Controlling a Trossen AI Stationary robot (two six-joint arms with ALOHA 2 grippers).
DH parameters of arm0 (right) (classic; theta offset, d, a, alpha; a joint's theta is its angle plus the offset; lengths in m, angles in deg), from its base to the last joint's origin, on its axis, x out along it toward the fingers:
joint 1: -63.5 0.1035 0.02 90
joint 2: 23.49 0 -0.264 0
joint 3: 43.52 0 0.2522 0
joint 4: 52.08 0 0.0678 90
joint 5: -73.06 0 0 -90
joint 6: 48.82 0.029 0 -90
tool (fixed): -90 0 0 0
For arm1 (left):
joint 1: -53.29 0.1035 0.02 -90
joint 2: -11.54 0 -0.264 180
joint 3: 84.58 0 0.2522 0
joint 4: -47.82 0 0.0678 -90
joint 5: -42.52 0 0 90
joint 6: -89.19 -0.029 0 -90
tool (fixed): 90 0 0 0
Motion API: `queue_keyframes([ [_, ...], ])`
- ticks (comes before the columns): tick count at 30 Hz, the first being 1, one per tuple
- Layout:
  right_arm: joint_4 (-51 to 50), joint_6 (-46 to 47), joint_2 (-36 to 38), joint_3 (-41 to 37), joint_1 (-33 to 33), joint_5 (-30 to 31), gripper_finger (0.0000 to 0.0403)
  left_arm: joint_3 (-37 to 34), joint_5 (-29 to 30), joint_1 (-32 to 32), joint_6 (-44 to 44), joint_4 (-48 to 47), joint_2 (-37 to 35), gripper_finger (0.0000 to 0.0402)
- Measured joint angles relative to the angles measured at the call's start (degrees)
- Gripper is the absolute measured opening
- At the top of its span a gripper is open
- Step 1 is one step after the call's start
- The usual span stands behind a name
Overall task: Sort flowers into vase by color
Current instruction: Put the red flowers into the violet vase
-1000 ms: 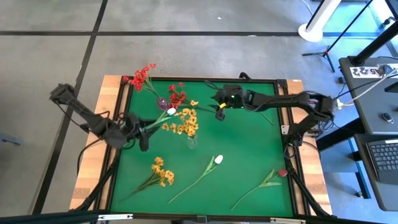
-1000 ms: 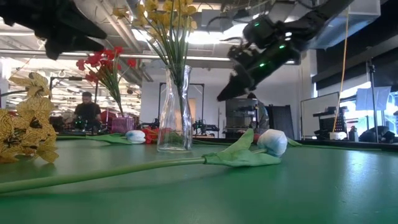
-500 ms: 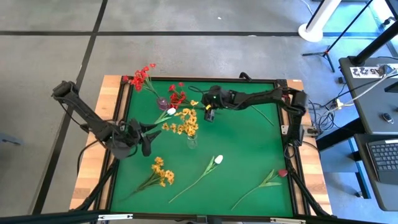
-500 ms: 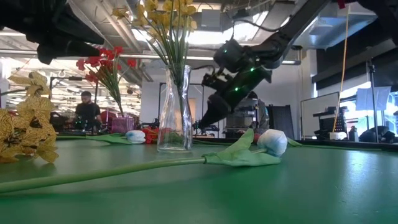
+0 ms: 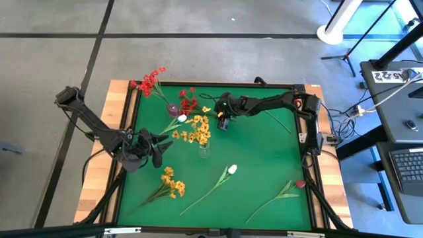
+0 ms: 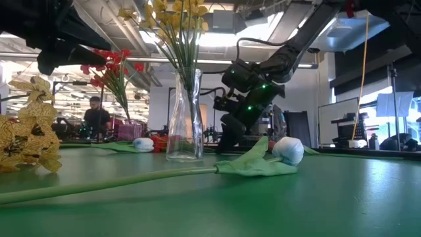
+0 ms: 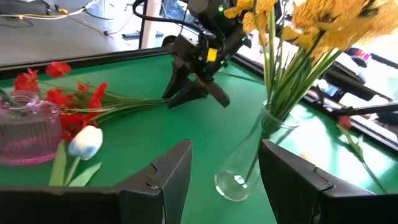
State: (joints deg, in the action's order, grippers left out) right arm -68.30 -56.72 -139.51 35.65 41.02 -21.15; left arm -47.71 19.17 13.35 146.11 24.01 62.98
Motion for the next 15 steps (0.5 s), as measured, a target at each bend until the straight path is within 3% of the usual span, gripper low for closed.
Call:
queue_keyframes([
  [4,-1.02,0.64,1.00,-0.17,-0.09,-1.02,0.0016,0.00,-0.08,0.01,0.07,0.87,-0.01,0.0179],
  [10,-4.39,5.02,5.63,-0.72,-0.04,0.15,0.0007,0.00,-0.21,0.00,2.41,0.86,0.00,0.0179],
  [15,-5.49,6.55,13.80,-0.57,-0.09,2.62,0.0004,0.00,-0.24,0.01,2.60,0.94,0.00,0.0179],
])
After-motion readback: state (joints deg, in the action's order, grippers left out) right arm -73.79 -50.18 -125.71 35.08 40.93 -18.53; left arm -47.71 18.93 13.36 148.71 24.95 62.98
